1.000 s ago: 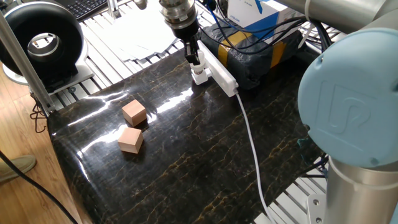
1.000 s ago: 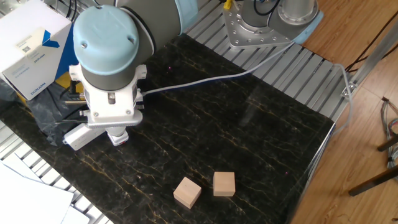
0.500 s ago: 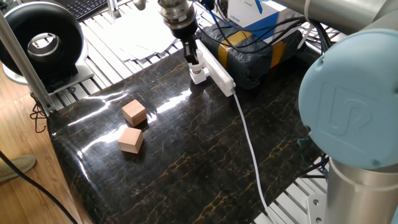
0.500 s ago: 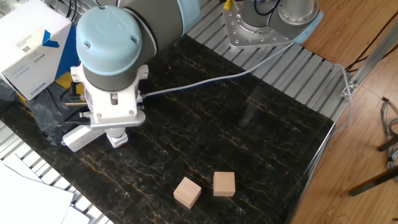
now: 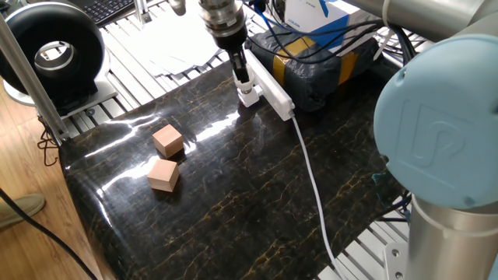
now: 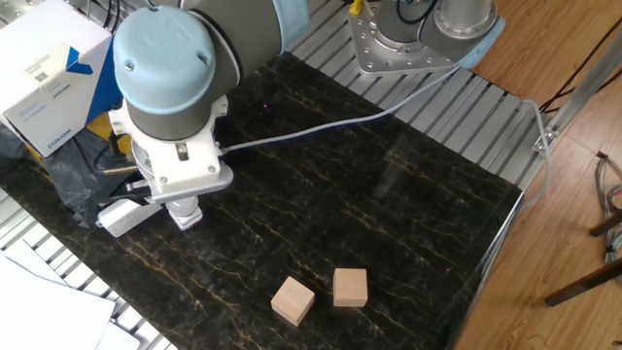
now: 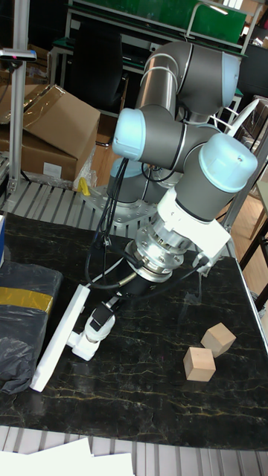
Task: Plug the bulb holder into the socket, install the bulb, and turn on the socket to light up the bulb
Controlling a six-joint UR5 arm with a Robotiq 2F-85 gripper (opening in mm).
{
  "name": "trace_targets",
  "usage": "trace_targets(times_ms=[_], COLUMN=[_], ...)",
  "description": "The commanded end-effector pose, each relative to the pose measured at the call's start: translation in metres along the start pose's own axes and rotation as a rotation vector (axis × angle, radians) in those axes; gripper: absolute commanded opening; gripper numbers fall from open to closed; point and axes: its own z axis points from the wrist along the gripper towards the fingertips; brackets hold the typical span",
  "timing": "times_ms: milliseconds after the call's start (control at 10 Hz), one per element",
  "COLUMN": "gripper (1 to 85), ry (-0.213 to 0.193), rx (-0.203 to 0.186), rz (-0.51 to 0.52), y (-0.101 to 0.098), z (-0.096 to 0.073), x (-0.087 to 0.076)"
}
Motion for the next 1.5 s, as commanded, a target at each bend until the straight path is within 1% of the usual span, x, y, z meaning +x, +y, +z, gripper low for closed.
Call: trace_targets(times_ms=[0,100,200,300,500,600,800,900,1000,1100,1400], gripper=[59.7,61.0,61.3,61.3,61.3,61.3,61.3,61.3,61.3,61.3,61.3], ry=[-0.023,-0.028,-0.041,-0.05,-0.078,-0.086,-0.133,-0.136,-0.15,-0.159,-0.216], rx=[-0.019,-0.013,-0.021,-0.032,-0.063,-0.068,-0.085,-0.082,-0.088,-0.095,-0.134], rz=[-0.064,-0.076,-0.086,-0.117,-0.187,-0.213,-0.254,-0.271,-0.282,-0.292,-0.339], y=[0.003,0.001,0.003,0.005,0.0,-0.004,-0.007,-0.011,-0.012,-0.012,-0.003], z=[0.001,0.001,0.001,-0.001,-0.008,-0.009,-0.007,-0.008,-0.009,-0.009,-0.001], x=[-0.003,-0.004,-0.007,-0.008,-0.007,-0.004,-0.008,-0.007,-0.008,-0.009,-0.015])
